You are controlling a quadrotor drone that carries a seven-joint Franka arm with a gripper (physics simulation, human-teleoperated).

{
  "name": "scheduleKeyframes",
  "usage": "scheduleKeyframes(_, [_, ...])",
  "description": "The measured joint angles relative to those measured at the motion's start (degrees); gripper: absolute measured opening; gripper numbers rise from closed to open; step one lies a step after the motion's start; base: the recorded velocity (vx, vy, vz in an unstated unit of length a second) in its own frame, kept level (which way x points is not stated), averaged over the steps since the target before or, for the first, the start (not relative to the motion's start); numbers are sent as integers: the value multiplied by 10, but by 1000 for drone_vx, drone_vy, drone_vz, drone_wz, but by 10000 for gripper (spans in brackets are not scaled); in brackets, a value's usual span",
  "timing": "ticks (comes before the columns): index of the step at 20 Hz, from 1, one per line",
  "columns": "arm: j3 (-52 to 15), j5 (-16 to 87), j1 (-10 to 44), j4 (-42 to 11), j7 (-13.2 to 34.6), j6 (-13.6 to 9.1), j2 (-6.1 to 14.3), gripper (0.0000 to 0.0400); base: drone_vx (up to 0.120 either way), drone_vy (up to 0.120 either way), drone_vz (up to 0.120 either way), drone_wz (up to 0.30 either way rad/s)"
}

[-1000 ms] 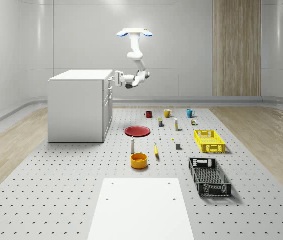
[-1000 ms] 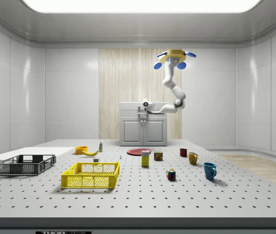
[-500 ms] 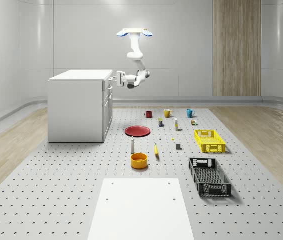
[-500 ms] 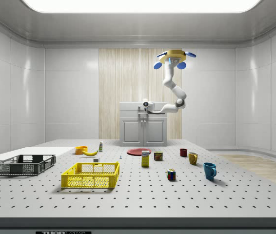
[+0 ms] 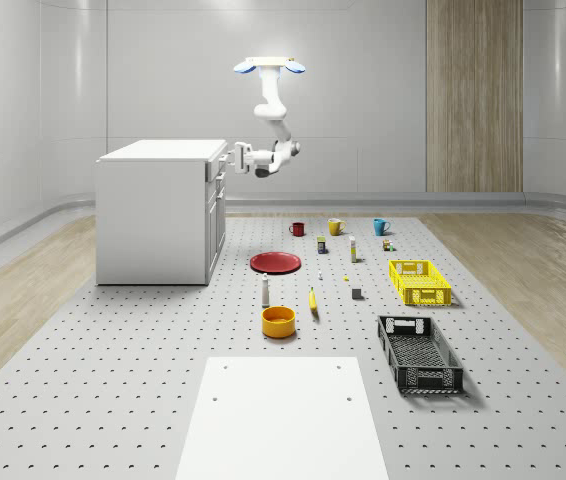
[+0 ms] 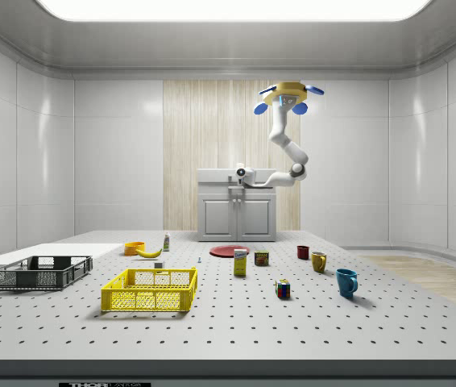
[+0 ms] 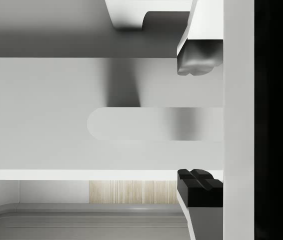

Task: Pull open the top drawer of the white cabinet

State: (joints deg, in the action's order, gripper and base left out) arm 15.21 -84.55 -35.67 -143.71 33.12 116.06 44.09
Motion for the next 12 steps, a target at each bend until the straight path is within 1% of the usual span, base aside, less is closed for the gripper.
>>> scheduleKeyframes(4, [-11,-12,0,3,-4,6,-8,297,0,0,0,0])
scheduleKeyframes(5, [-13,-14,0,4,-5,6,-9,255,0,0,0,0])
scheduleKeyframes(7, [-17,-17,2,5,-5,7,-11,196,0,0,0,0])
scheduleKeyframes(9, [-20,-20,3,5,-6,6,-12,160,0,0,0,0])
scheduleKeyframes(12, [-21,-20,8,5,-6,3,-12,131,0,0,0,0])
